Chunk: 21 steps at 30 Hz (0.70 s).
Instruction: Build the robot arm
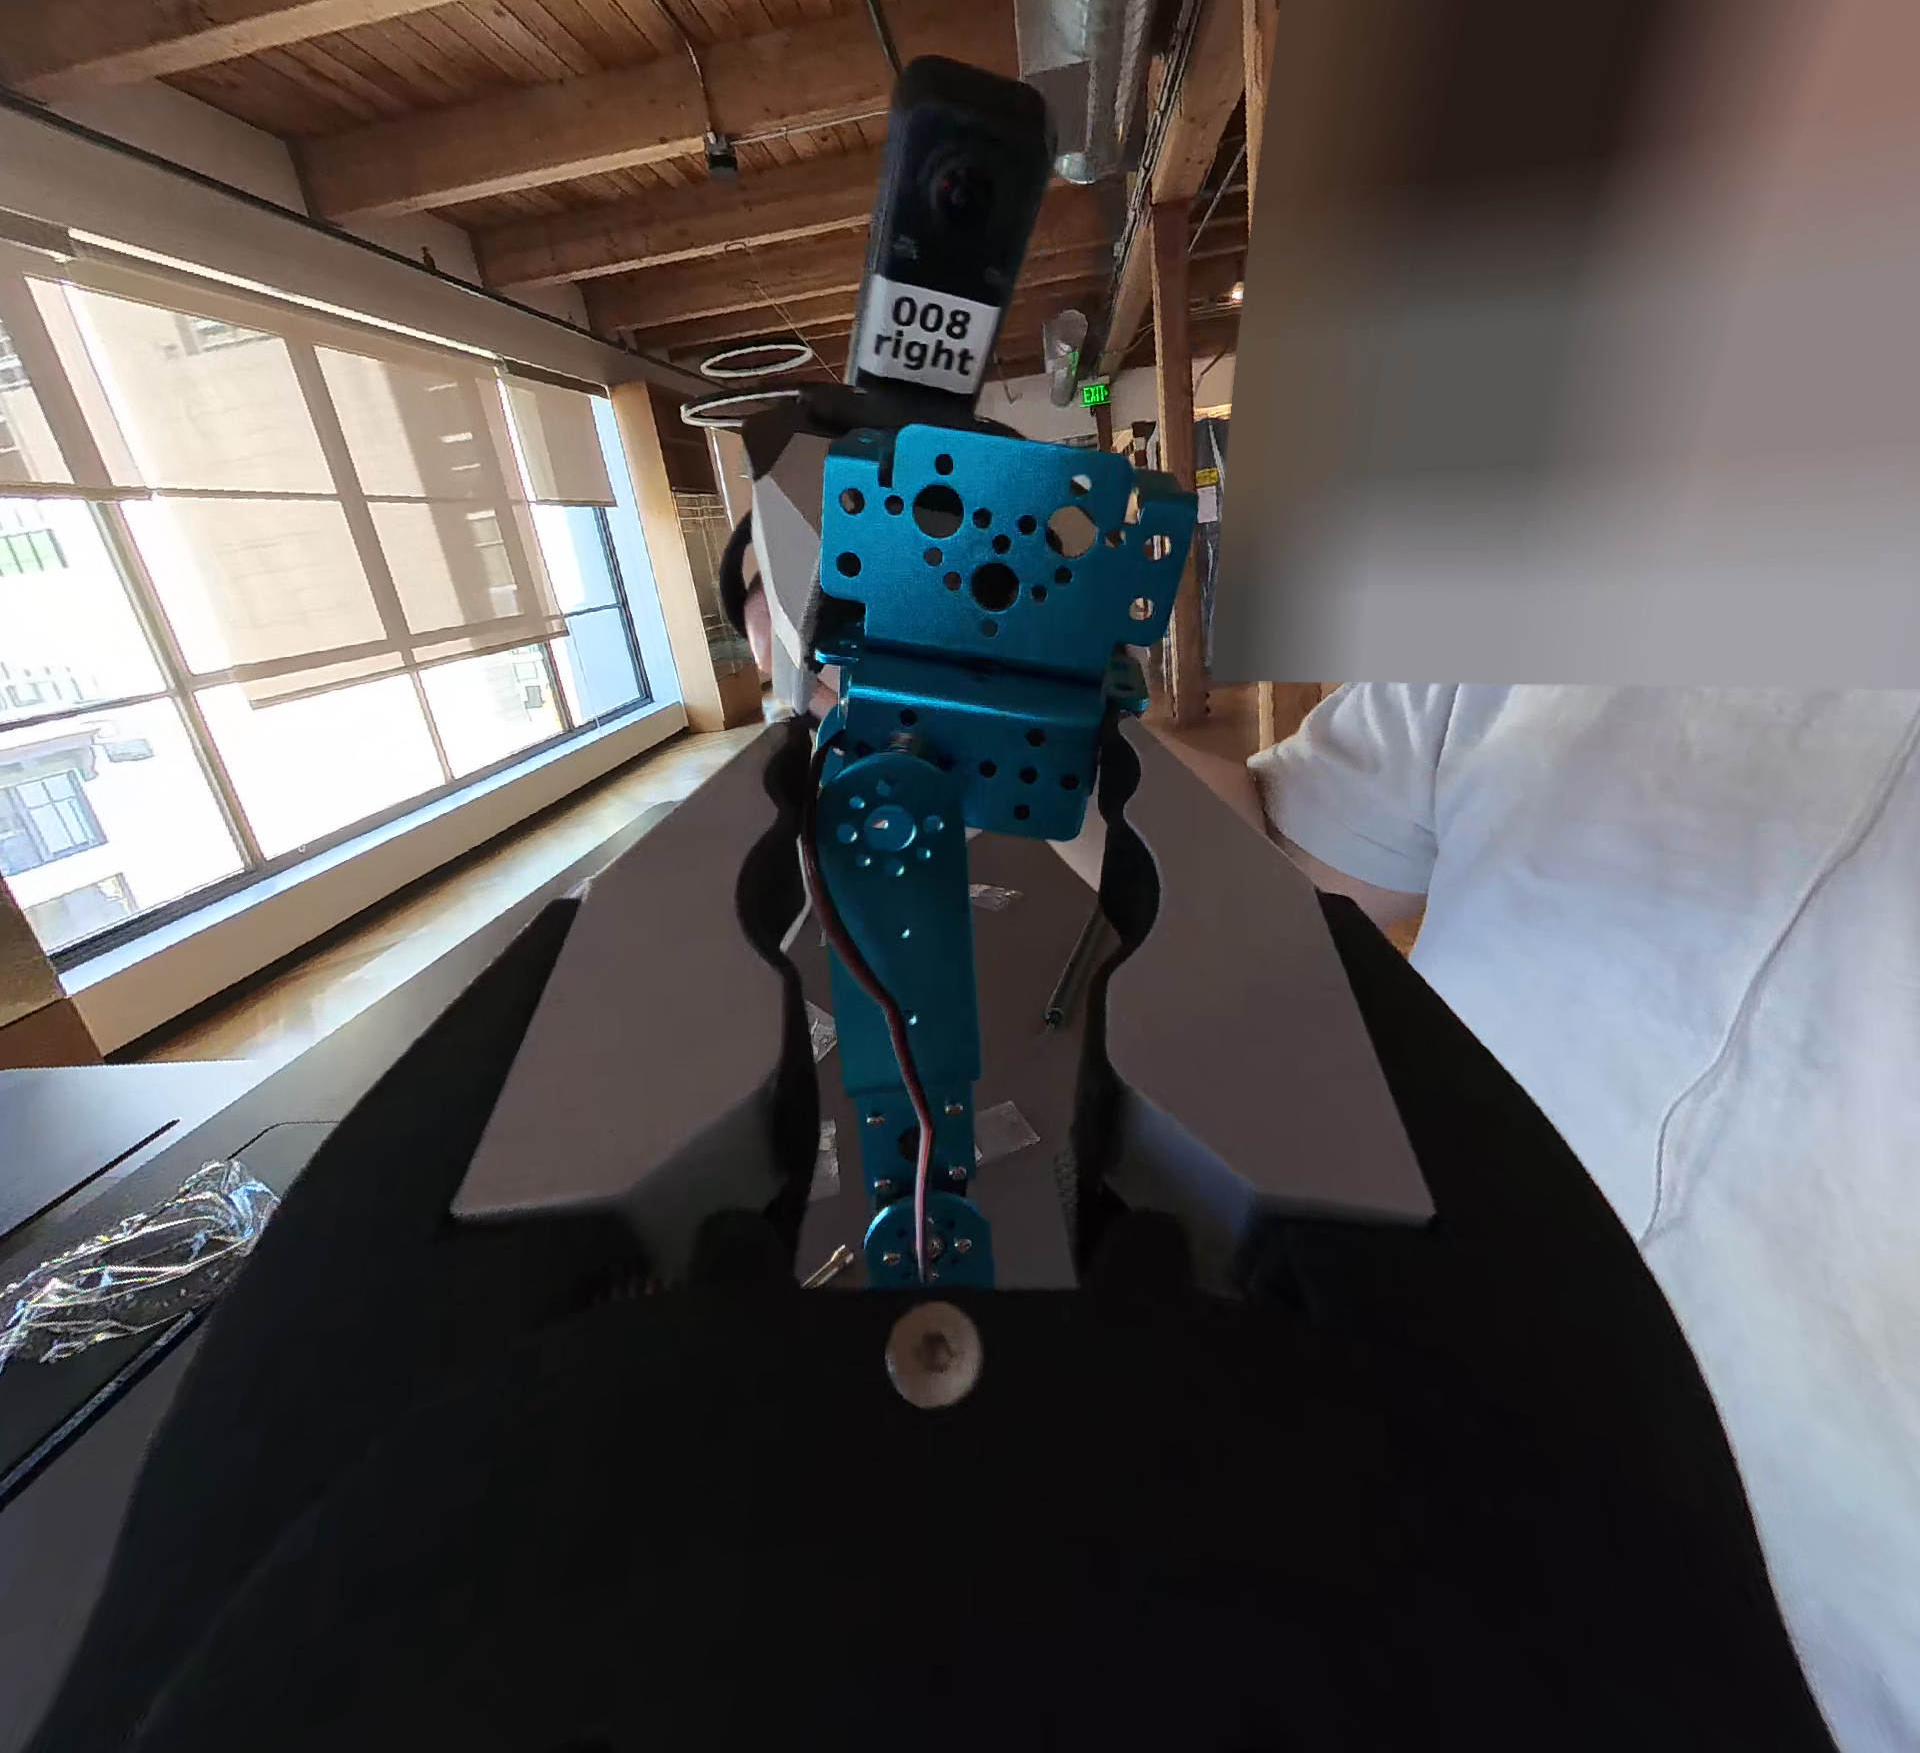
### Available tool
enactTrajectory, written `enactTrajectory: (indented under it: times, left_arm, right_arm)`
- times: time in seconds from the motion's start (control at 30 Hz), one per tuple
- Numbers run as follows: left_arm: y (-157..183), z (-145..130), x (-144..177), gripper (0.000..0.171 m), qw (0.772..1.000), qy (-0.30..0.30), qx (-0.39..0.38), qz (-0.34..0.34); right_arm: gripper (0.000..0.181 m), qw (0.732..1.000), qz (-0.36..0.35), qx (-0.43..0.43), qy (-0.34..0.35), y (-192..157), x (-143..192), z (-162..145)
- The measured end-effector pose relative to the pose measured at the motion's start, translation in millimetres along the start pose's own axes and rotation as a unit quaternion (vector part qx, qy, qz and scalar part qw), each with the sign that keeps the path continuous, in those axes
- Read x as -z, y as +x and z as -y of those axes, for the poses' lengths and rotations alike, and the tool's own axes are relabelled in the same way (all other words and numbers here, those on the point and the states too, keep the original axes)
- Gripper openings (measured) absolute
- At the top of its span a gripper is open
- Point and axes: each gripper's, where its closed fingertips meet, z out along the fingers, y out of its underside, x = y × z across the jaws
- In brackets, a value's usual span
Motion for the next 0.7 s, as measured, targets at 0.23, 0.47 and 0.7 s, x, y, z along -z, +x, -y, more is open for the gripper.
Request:
enactTrajectory:
  times: [0.23, 0.47, 0.7]
  left_arm:
    - [-1.9, 3.0, 1.8, 0.06, 0.999, 0.031, 0.013, 0.016]
    - [-1.9, 5.4, 2.4, 0.059, 0.997, 0.052, -0.003, 0.048]
    - [-3.4, 9.1, 4.7, 0.059, 0.997, 0.067, 0.004, 0.047]
  right_arm:
    - [0.06, 0.999, 0.042, -0.009, 0.001, 5.4, -0.2, -3.5]
    - [0.06, 0.997, 0.075, -0.016, 0.03, 5.2, -0.3, -3.2]
    - [0.06, 0.996, 0.091, -0.002, 0.024, 5.9, -1.3, -3.9]
